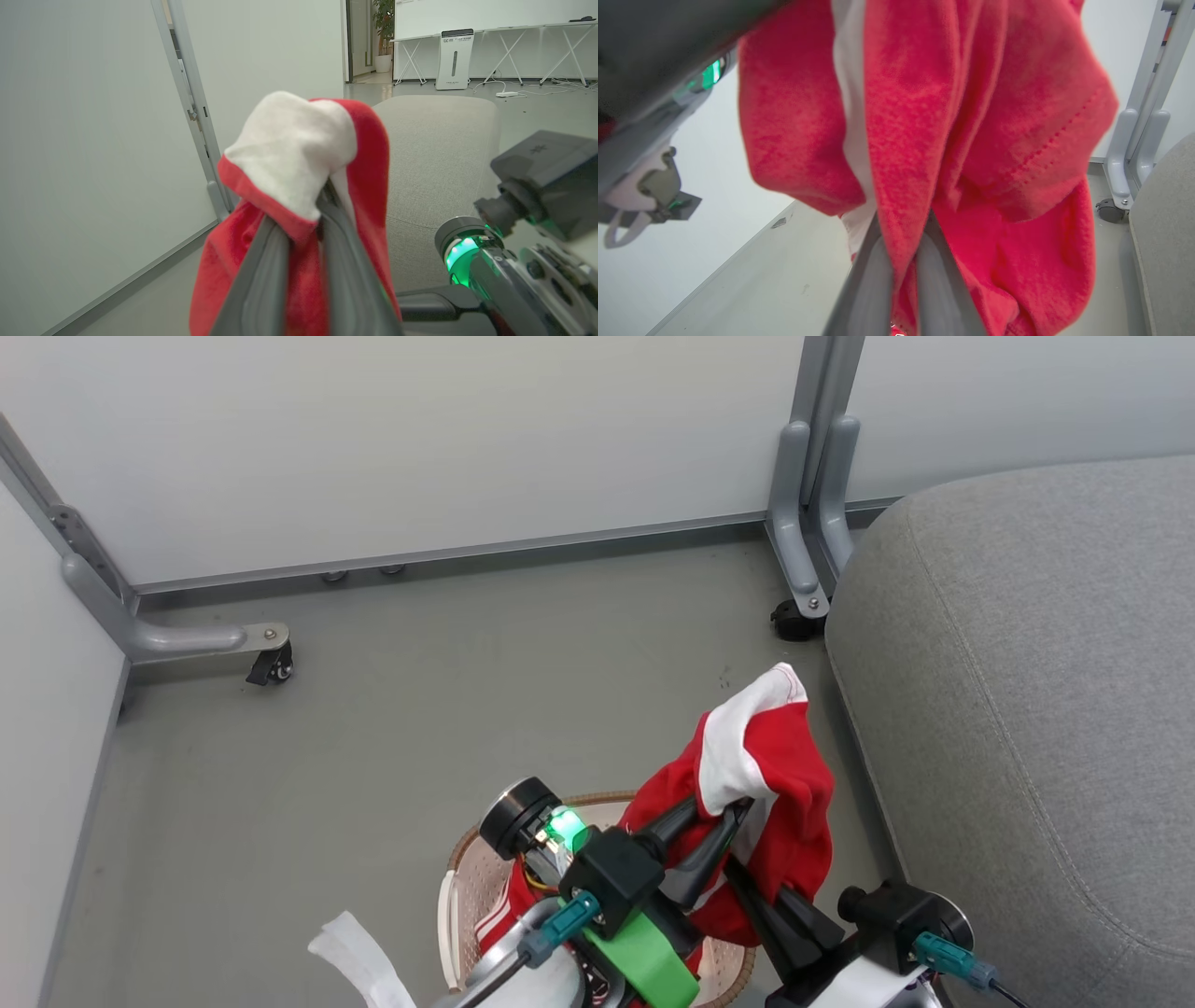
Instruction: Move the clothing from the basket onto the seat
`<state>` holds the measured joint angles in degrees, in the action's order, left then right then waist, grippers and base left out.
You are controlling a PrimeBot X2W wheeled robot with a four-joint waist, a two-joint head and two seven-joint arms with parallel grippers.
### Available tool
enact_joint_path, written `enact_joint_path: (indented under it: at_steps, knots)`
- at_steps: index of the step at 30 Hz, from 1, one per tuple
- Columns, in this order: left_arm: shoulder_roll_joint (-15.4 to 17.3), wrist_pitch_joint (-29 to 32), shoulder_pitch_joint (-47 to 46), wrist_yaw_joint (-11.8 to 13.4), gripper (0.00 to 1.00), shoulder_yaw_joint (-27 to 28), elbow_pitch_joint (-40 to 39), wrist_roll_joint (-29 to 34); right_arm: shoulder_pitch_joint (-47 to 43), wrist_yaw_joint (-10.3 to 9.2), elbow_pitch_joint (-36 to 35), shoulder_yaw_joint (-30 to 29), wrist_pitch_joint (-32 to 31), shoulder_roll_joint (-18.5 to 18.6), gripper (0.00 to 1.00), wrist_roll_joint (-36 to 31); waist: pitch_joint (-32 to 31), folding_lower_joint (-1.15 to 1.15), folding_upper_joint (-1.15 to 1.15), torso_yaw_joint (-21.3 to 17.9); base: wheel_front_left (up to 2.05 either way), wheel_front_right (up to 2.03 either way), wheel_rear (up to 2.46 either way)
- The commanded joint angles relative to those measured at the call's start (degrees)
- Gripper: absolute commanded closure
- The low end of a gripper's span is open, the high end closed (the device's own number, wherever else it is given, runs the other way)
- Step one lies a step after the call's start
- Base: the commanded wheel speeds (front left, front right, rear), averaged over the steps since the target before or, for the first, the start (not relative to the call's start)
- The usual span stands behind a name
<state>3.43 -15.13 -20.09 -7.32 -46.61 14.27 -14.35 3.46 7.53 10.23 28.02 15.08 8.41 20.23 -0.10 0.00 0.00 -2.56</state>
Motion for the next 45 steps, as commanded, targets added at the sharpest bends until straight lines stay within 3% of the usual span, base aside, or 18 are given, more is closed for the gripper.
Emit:
enact_joint_path:
  at_steps: [1,2,3,29,35,45]
  knots:
    - [0.24,-0.03,-0.22,-0.17,0.72,0.17,0.23,0.26,-0.53,-0.08,-0.14,-0.24,0.13,0.32,1.00,0.42,0.16,0.00,0.00,0.02,0.00,0.00,0.00]
    - [0.24,-0.02,-0.27,-0.17,0.54,0.17,0.44,0.28,-0.51,-0.08,-0.16,-0.30,0.13,0.33,1.00,0.45,0.24,0.00,0.00,0.04,0.00,0.00,0.00]
    - [0.22,-0.03,-0.22,-0.15,0.00,0.37,0.55,0.05,-0.51,-0.08,-0.16,-0.35,0.13,0.33,1.00,0.48,0.35,0.00,0.00,0.08,0.00,0.00,0.00]
    - [-0.05,-0.02,-0.19,0.01,0.00,1.76,1.92,0.30,0.50,-0.08,-0.39,-1.18,0.13,0.47,1.00,0.13,1.55,0.00,0.00,-0.36,0.00,0.00,0.00]
    - [0.83,-0.02,1.18,0.84,0.00,3.64,1.82,0.08,0.87,-0.08,-2.03,-2.57,0.13,0.74,1.00,-0.72,2.63,0.00,0.00,-2.92,0.00,0.00,0.00]
    - [3.66,-0.02,4.10,2.40,0.00,9.65,-0.35,1.10,0.36,-0.08,-6.86,-8.16,0.13,0.11,1.00,-1.24,6.19,0.00,0.00,-10.65,0.00,0.00,0.00]
